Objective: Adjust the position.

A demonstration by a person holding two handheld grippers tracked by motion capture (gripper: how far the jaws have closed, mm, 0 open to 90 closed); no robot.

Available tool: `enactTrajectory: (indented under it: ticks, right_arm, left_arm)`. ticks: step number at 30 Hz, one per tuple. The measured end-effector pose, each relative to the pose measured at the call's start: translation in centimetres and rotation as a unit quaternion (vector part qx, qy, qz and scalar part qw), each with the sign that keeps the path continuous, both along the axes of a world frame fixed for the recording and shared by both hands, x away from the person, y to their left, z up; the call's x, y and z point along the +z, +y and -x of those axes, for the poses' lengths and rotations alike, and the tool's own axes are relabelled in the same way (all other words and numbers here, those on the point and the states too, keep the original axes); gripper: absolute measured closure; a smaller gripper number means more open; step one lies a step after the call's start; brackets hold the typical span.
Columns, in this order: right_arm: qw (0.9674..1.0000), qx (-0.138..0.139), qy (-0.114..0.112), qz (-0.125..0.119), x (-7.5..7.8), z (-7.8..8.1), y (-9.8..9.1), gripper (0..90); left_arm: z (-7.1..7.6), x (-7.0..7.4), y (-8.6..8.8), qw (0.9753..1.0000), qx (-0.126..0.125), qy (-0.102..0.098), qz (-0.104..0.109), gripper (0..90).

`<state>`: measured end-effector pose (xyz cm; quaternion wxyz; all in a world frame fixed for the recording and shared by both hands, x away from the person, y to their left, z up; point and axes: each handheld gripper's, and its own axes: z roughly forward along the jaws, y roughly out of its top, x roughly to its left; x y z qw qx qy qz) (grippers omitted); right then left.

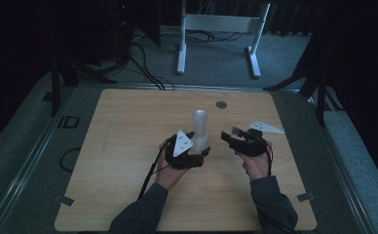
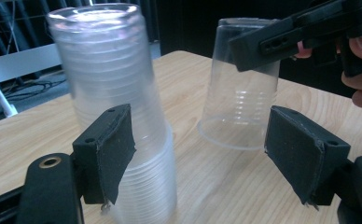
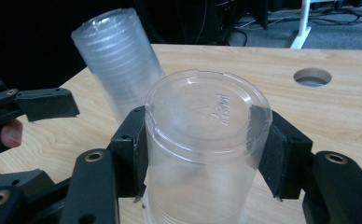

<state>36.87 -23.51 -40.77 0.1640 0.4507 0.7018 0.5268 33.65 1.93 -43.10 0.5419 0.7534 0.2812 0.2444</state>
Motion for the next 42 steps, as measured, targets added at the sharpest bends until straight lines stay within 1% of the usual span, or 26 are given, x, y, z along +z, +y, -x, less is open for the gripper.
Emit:
enactTrajectory:
  ticks: [6,10,14,23,27,30,39,42]
  right_arm:
    - [0.9999,0.005,0.007,-0.009,-0.4,0.3,0.3,41.8]
    - [0.9995,0.011,0.013,-0.027,-0.5,0.4,0.4,41.8]
    - [0.9991,0.014,0.018,-0.036,-0.6,0.4,0.4,41.9]
    - [0.9977,0.019,0.028,-0.059,-0.9,0.4,0.2,41.9]
    - [0.9973,0.019,0.03,-0.064,-0.9,0.4,0.2,41.9]
    - [0.9968,0.021,0.032,-0.07,-0.9,0.5,0.2,41.9]
    - [0.9952,0.02,0.039,-0.087,-1.3,0.7,0.3,42.0]
    - [0.995,0.019,0.041,-0.088,-1.3,0.7,0.3,42.0]
  left_arm:
    - [0.1,-0.2,-0.7,0.9999,-0.013,0.0,0.0,23.7]
    - [0.1,-0.4,-1.1,0.9998,-0.02,0.001,0.0,23.8]
    - [0.1,-0.7,-1.4,0.9997,-0.026,0.001,-0.001,24.2]
    - [0.0,-1.1,-2.1,0.9995,-0.033,0.001,-0.004,24.8]
    - [0.0,-1.2,-2.3,0.9994,-0.034,0.002,-0.005,26.1]
    - [0.0,-1.2,-2.5,0.9994,-0.034,0.0,-0.002,26.1]
    - [-0.1,-1.3,-2.6,0.9993,-0.037,0.003,-0.002,26.1]
    - [-0.1,-1.3,-2.7,0.9993,-0.037,0.003,-0.002,26.2]
